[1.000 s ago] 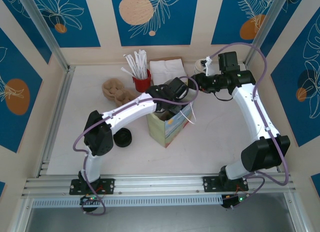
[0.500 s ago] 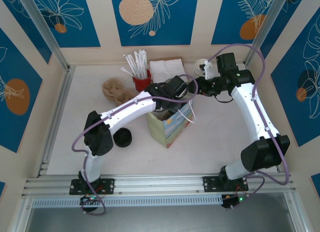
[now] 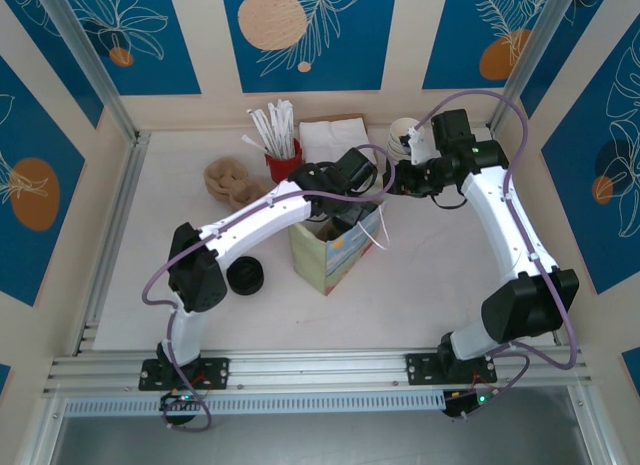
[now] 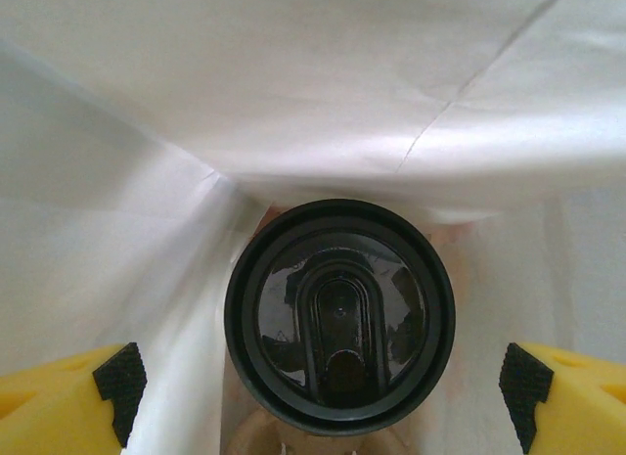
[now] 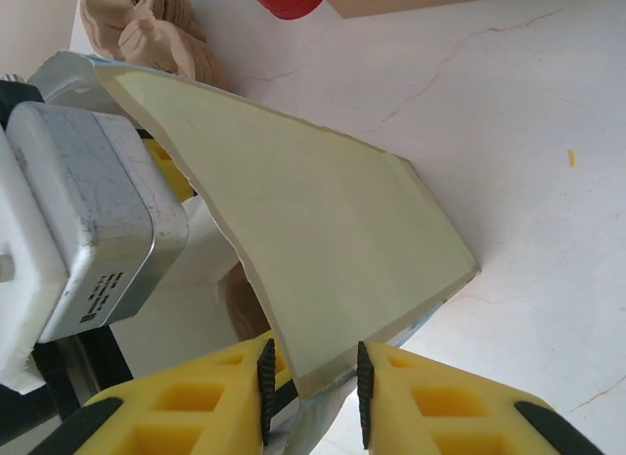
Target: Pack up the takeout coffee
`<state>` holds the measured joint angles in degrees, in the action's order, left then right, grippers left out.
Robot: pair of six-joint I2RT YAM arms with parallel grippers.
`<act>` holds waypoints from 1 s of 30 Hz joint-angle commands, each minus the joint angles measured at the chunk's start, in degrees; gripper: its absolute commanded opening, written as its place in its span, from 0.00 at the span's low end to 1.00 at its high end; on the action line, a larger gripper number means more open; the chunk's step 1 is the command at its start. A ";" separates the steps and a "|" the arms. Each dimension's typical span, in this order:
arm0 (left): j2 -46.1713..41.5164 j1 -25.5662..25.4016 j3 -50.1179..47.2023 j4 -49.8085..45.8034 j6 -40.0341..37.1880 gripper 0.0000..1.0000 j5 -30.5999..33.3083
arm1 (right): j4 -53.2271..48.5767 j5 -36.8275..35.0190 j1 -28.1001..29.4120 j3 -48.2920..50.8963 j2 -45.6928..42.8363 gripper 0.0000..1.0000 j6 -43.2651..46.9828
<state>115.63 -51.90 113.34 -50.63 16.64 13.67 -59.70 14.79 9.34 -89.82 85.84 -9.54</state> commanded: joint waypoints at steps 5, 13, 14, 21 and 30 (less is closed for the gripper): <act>-4.19 0.26 3.12 -1.31 3.26 0.94 -4.34 | -1.51 -0.92 -0.56 -0.52 2.09 0.31 1.38; -8.40 0.31 3.58 -1.36 4.02 0.93 -9.79 | -1.07 -0.98 -0.71 -2.22 3.36 0.31 0.79; -9.19 0.31 3.48 -1.02 4.34 0.93 -10.57 | -0.95 -0.84 -0.60 -2.44 3.45 0.31 0.93; -13.87 0.76 3.58 2.86 4.36 0.94 -13.36 | -0.33 0.49 -0.07 -4.60 5.22 0.26 1.77; -15.32 4.35 8.53 4.05 6.77 0.96 -13.67 | -0.18 1.71 1.84 -7.35 7.69 0.19 2.49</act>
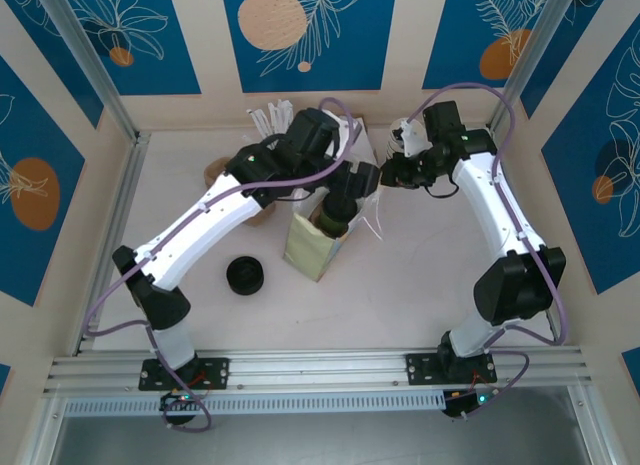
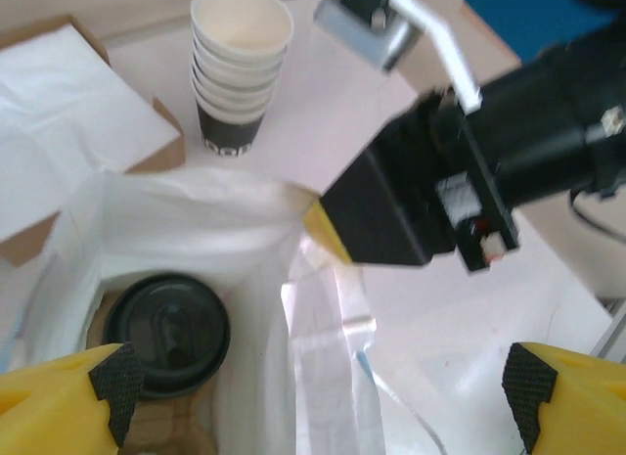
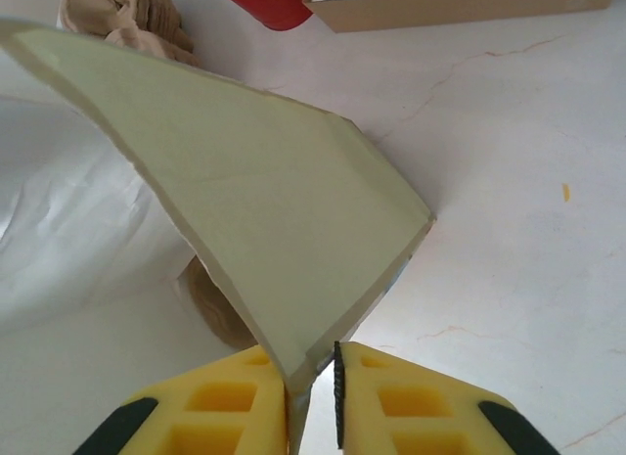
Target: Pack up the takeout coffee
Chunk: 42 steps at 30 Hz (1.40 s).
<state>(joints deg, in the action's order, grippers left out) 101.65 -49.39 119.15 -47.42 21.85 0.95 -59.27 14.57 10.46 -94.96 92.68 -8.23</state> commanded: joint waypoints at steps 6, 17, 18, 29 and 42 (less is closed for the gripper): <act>-2.88 6.61 4.94 -0.68 3.64 0.96 2.02 | -2.17 4.04 1.14 -4.17 1.32 0.08 3.91; -5.36 14.09 1.61 -3.43 5.25 0.96 3.88 | -5.61 8.82 3.05 -5.15 1.18 0.02 6.00; -5.40 14.54 1.38 -3.59 5.74 0.96 3.54 | -5.89 9.40 3.28 -5.08 1.03 0.02 6.28; -6.93 17.18 -5.14 -3.30 9.78 0.96 1.52 | -6.46 15.27 6.80 -2.57 -3.02 0.02 8.81; -9.98 18.80 -12.50 -3.98 10.15 0.96 1.01 | -3.66 13.82 10.02 -0.62 -8.13 0.02 7.60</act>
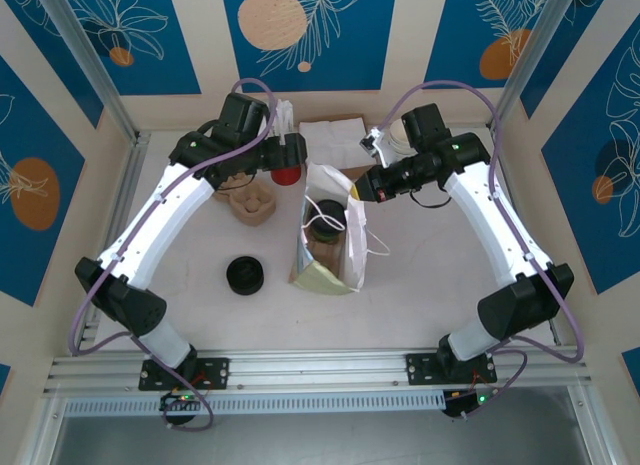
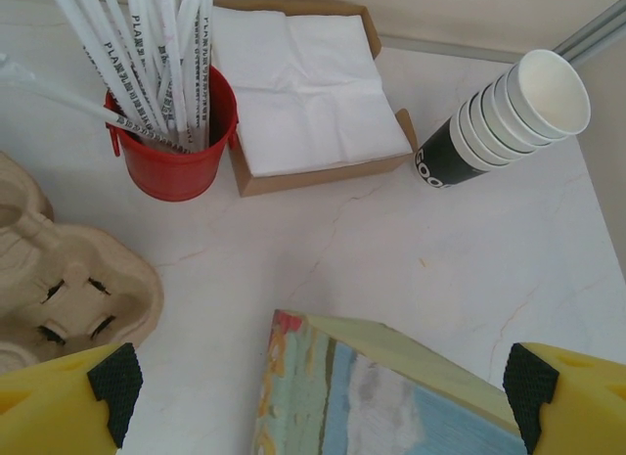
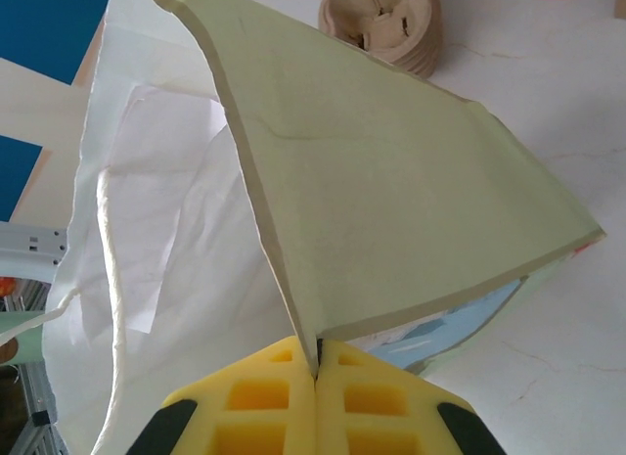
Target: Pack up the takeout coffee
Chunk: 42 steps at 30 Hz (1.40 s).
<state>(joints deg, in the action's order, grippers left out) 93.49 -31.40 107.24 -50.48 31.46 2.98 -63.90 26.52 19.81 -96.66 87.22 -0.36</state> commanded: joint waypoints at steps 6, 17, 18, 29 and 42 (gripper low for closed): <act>-1.48 1.09 -0.37 -1.76 0.73 0.96 -1.67 | 2.11 1.39 1.41 1.99 -3.17 0.02 -1.11; -1.90 1.08 -1.09 -3.27 2.03 0.95 -1.80 | -1.40 -0.73 1.44 -6.13 3.08 0.05 -4.83; -2.27 1.08 -1.54 -3.02 2.38 0.95 -1.84 | -2.59 -0.50 1.37 -7.60 4.38 0.05 -4.82; -4.35 1.13 -4.74 -2.87 4.34 0.94 0.62 | -5.85 2.37 -0.40 -14.27 12.98 0.08 -7.55; -7.77 1.14 -7.79 -1.87 3.44 0.95 2.34 | -8.61 5.91 1.23 -18.52 19.74 0.15 -6.52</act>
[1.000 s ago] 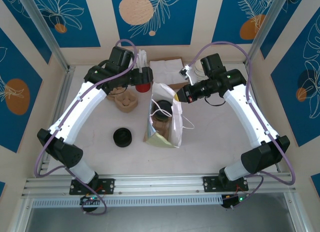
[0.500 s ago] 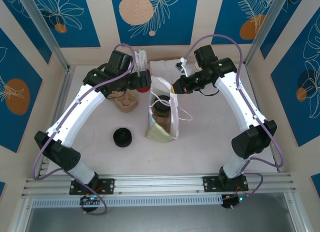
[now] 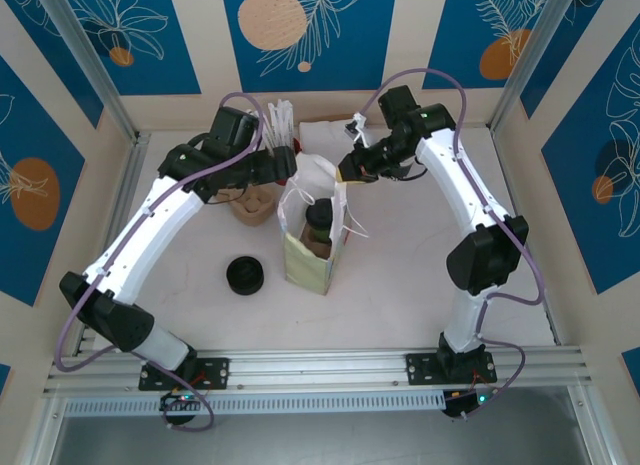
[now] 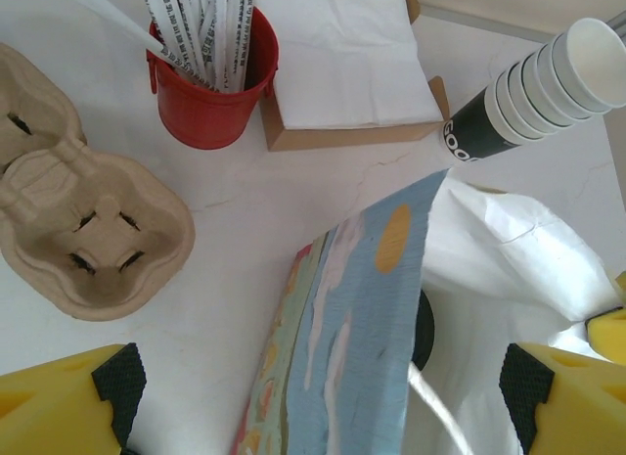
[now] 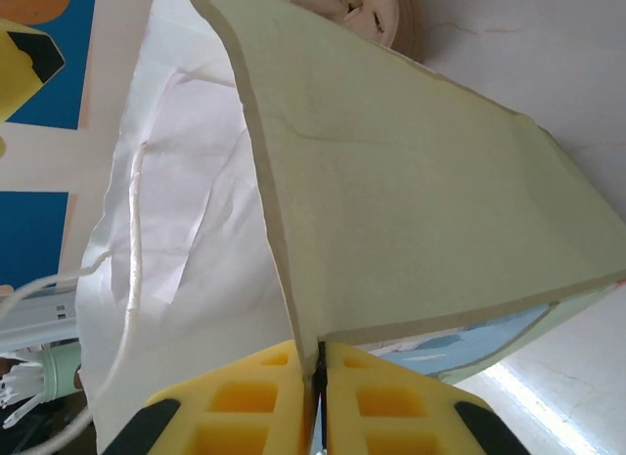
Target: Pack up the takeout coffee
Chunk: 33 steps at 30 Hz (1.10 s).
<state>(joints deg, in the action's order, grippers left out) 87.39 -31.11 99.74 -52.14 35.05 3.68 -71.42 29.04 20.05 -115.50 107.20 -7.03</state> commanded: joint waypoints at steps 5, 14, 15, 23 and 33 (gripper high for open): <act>-2.26 0.80 -1.81 2.99 -1.92 0.95 3.93 | 0.94 2.59 1.78 3.57 -1.56 0.23 0.89; -3.30 0.79 -6.41 13.05 -9.28 0.96 10.89 | 14.89 -2.29 1.80 14.67 -7.42 0.49 -1.24; -3.65 0.81 -7.09 14.53 -10.44 0.96 11.61 | 15.61 -2.85 1.77 14.59 -7.80 0.51 -0.70; -8.84 0.81 -15.08 25.74 -17.19 0.98 14.37 | 24.74 -6.82 1.68 17.59 -14.24 0.60 1.98; -13.91 1.53 -19.74 28.27 -18.92 1.00 22.53 | 30.56 -6.32 1.36 18.63 -20.50 0.62 0.37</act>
<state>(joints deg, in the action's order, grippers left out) 74.06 -30.92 80.25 -25.58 17.34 22.37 -43.33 22.46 21.41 -97.49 89.06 -6.22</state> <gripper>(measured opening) 0.994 0.620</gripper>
